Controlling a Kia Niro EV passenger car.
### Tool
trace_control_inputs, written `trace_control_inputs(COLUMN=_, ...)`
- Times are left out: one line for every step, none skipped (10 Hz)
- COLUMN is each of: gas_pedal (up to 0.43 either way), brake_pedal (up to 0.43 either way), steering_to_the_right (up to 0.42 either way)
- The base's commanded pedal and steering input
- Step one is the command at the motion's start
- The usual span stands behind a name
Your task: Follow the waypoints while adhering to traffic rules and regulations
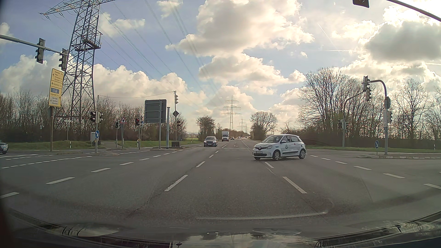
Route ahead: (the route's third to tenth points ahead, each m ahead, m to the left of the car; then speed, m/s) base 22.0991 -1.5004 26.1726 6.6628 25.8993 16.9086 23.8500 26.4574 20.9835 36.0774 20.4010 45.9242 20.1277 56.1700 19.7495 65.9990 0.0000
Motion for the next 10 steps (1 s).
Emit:
trace_control_inputs(gas_pedal=0.000, brake_pedal=0.287, steering_to_the_right=-0.001)
trace_control_inputs(gas_pedal=0.000, brake_pedal=0.287, steering_to_the_right=-0.001)
trace_control_inputs(gas_pedal=0.000, brake_pedal=0.287, steering_to_the_right=-0.001)
trace_control_inputs(gas_pedal=0.000, brake_pedal=0.287, steering_to_the_right=-0.001)
trace_control_inputs(gas_pedal=0.000, brake_pedal=0.287, steering_to_the_right=-0.001)
trace_control_inputs(gas_pedal=0.000, brake_pedal=0.287, steering_to_the_right=-0.001)
trace_control_inputs(gas_pedal=0.000, brake_pedal=0.287, steering_to_the_right=-0.001)
trace_control_inputs(gas_pedal=0.000, brake_pedal=0.280, steering_to_the_right=-0.001)
trace_control_inputs(gas_pedal=0.000, brake_pedal=0.280, steering_to_the_right=-0.001)
trace_control_inputs(gas_pedal=0.000, brake_pedal=0.287, steering_to_the_right=-0.001)
